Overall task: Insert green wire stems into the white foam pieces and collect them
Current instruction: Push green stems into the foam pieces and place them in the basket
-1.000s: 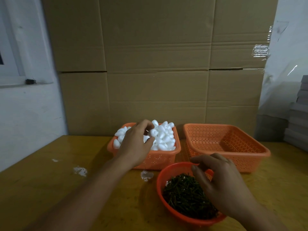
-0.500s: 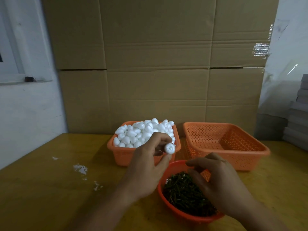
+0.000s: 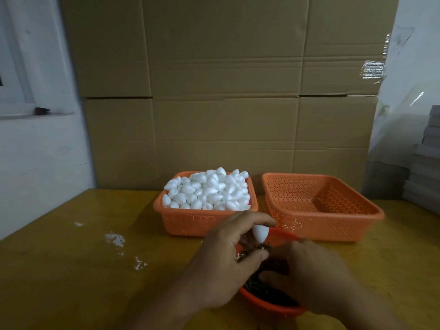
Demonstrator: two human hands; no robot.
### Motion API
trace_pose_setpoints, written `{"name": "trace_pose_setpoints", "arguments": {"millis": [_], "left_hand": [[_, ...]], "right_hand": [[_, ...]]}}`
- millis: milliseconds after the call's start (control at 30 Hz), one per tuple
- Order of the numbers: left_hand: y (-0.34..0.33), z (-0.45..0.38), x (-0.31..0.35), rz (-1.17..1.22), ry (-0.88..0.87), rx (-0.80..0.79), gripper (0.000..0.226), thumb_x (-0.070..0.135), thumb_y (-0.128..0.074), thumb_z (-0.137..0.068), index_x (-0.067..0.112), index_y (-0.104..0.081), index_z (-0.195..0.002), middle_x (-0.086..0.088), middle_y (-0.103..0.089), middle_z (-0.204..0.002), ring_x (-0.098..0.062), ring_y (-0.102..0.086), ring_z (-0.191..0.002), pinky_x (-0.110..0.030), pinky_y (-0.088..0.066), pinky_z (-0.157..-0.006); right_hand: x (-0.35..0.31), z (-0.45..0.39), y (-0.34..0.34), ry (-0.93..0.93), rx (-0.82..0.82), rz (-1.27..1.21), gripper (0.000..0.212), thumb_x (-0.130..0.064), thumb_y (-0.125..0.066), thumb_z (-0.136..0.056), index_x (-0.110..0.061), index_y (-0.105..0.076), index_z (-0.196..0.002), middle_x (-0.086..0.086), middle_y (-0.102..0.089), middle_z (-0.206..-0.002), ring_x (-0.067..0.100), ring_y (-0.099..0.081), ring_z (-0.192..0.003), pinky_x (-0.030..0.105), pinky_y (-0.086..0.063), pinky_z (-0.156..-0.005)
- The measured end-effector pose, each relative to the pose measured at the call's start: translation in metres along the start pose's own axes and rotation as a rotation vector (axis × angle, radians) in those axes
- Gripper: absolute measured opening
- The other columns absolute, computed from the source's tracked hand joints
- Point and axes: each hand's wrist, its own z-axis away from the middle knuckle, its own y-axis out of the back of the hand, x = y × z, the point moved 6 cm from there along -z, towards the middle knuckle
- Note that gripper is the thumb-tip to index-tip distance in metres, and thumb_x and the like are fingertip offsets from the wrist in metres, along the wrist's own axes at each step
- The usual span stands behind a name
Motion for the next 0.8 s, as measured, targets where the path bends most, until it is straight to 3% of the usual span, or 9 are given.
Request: {"name": "trace_pose_setpoints", "arguments": {"millis": [133, 300, 433, 533, 667, 733, 800], "left_hand": [[-0.004, 0.001, -0.001, -0.047, 0.021, -0.01, 0.052, 0.01, -0.069, -0.089, 0.047, -0.056, -0.123, 0.012, -0.063, -0.109, -0.016, -0.062, -0.105, -0.035, -0.054, -0.088], [-0.005, 0.002, -0.002, 0.036, 0.018, 0.02, 0.038, 0.026, -0.067, -0.094, 0.045, -0.056, -0.124, 0.016, -0.067, -0.112, -0.008, -0.064, -0.111, -0.024, -0.053, -0.089], [-0.005, 0.002, -0.005, 0.086, 0.019, 0.029, 0.03, 0.041, -0.064, -0.095, 0.042, -0.057, -0.125, 0.014, -0.068, -0.112, -0.012, -0.065, -0.111, -0.034, -0.055, -0.09], [-0.004, 0.0, -0.008, 0.114, 0.033, 0.052, 0.028, 0.051, -0.062, -0.094, 0.037, -0.064, -0.118, 0.01, -0.069, -0.107, -0.017, -0.066, -0.106, -0.039, -0.055, -0.088], [0.001, -0.002, -0.013, 0.214, 0.071, 0.118, 0.025, 0.053, -0.061, -0.093, 0.035, -0.072, -0.105, 0.01, -0.066, -0.091, -0.007, -0.064, -0.087, -0.023, -0.051, -0.075], [0.003, -0.003, -0.018, 0.315, 0.141, 0.145, 0.027, 0.055, -0.061, -0.089, 0.036, -0.074, -0.103, 0.011, -0.064, -0.078, -0.006, -0.06, -0.074, -0.023, -0.05, -0.071], [0.004, -0.003, -0.022, 0.446, 0.202, 0.178, 0.025, 0.049, -0.063, -0.09, 0.035, -0.074, -0.107, 0.006, -0.063, -0.078, -0.011, -0.058, -0.073, -0.027, -0.05, -0.069]], "right_hand": [[0.0, -0.001, -0.005, -0.032, -0.055, 0.039, 0.038, -0.067, -0.053, -0.088, -0.038, -0.064, -0.11, -0.013, -0.068, -0.096, 0.009, -0.065, -0.087, 0.034, -0.057, -0.079], [0.0, -0.003, -0.007, -0.067, -0.026, 0.021, 0.026, -0.052, -0.055, -0.091, -0.033, -0.062, -0.108, -0.011, -0.066, -0.094, 0.009, -0.064, -0.085, 0.032, -0.057, -0.077], [0.001, -0.004, -0.009, -0.098, -0.008, -0.012, 0.02, -0.048, -0.057, -0.091, -0.033, -0.063, -0.104, -0.011, -0.066, -0.093, 0.008, -0.064, -0.084, 0.031, -0.058, -0.077], [0.002, -0.005, -0.007, -0.118, 0.047, 0.038, 0.021, -0.045, -0.052, -0.094, -0.029, -0.066, -0.097, -0.009, -0.066, -0.087, 0.01, -0.065, -0.08, 0.031, -0.059, -0.073], [0.002, -0.005, -0.002, -0.151, 0.149, 0.068, 0.024, -0.047, -0.049, -0.096, -0.029, -0.065, -0.093, -0.01, -0.063, -0.08, 0.009, -0.064, -0.075, 0.027, -0.055, -0.067], [0.004, -0.005, 0.002, -0.16, 0.21, 0.052, 0.024, -0.046, -0.05, -0.095, -0.028, -0.065, -0.09, -0.009, -0.063, -0.077, 0.008, -0.063, -0.072, 0.026, -0.053, -0.063], [0.006, -0.005, 0.006, -0.16, 0.274, -0.027, 0.02, -0.042, -0.054, -0.094, -0.028, -0.069, -0.089, -0.009, -0.066, -0.076, 0.007, -0.064, -0.069, 0.028, -0.057, -0.064]]}}
